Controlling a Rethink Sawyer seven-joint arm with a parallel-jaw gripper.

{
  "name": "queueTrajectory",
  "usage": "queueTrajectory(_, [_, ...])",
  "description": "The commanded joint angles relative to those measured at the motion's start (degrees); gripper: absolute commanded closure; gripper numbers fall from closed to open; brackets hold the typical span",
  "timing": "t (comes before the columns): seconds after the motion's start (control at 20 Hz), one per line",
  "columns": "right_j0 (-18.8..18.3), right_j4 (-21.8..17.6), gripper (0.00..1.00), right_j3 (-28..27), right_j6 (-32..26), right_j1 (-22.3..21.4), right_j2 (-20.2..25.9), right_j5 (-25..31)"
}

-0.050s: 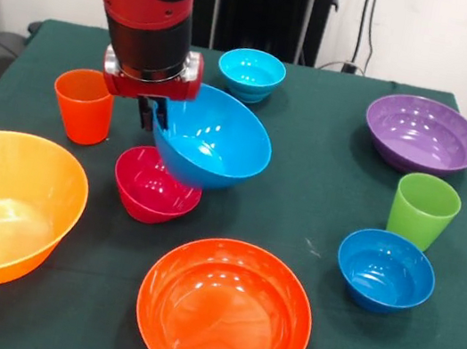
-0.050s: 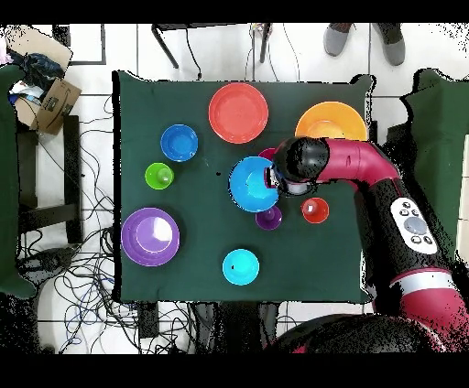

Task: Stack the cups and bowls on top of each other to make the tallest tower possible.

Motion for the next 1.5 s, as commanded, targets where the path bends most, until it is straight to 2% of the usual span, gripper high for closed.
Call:
queueTrajectory(0.05, [-0.91,-3.11,1.00,2.03,-18.06,1.35,4.41,0.91])
queueTrajectory(0.85, [-0.23,-2.95,1.00,-4.35,-17.78,4.42,6.32,4.50])
queueTrajectory(1.05, [-0.28,-2.89,1.00,-4.51,-17.56,4.43,6.54,5.40])
queueTrajectory(1.5, [0.08,-2.96,1.00,-8.08,-19.17,5.61,7.44,8.63])
